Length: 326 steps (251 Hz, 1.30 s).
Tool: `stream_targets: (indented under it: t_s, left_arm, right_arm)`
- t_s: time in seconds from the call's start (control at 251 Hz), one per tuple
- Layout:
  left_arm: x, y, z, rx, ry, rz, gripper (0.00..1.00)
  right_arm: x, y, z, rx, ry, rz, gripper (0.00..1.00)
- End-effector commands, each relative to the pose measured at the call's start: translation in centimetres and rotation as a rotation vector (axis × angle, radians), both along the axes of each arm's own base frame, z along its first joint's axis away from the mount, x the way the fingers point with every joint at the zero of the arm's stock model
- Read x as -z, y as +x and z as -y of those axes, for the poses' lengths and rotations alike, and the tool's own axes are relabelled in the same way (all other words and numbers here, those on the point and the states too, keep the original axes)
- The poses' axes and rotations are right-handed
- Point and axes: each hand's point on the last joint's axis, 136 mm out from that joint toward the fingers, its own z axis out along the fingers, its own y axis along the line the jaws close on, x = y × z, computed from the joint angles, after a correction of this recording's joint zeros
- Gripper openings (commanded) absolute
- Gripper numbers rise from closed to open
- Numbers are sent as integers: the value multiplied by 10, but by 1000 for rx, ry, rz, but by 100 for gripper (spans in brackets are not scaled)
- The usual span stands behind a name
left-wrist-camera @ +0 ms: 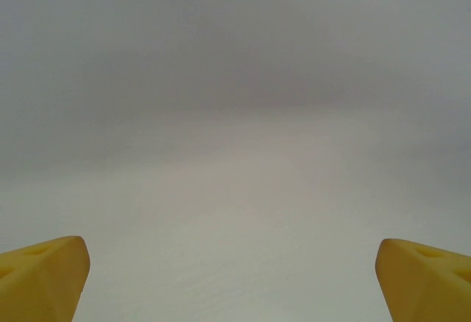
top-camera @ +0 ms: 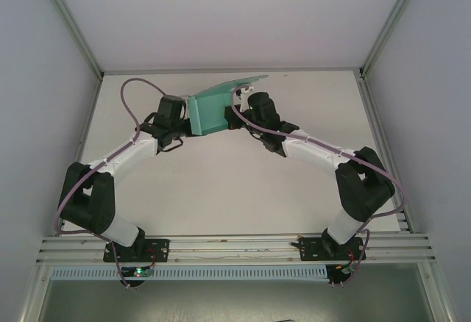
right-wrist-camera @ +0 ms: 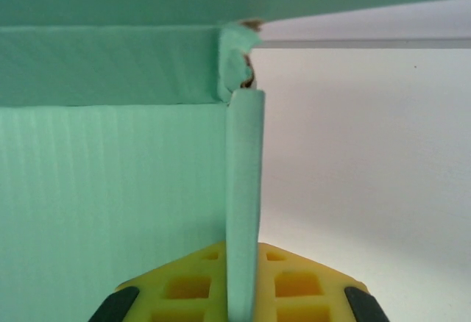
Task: Assemble paper box
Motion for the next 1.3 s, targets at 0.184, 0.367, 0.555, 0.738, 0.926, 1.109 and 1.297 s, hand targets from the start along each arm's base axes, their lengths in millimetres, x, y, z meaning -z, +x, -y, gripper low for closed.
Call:
stream_targets:
  t_s: [0.184,0.367,0.555,0.738,0.926,1.109,1.297]
  left_arm:
    - [6,-31,-58,-214,175,-21,100]
    - [24,-63,-121,-456,348,-126,100]
    - [30,-75,-136,-506,399,-150,100]
    - [23,-69,-128,-479,354,-112,100]
    - [14,-68,-122,-445,311,-64,100]
    - [6,-67,-117,-422,282,-38,100]
    - [2,-63,-107,-385,241,-19,100]
  right_arm:
    - [45,-6,34,96,-123,-144,0]
    - [105,-21,60,162,-311,-343,0]
    - [157,-38,87,256,-511,-533,0]
    - [188,-50,96,302,-629,-599,0]
    - [198,-53,101,328,-671,-615,10]
    - [178,-50,101,339,-660,-573,34]
    - [143,-43,95,333,-591,-484,48]
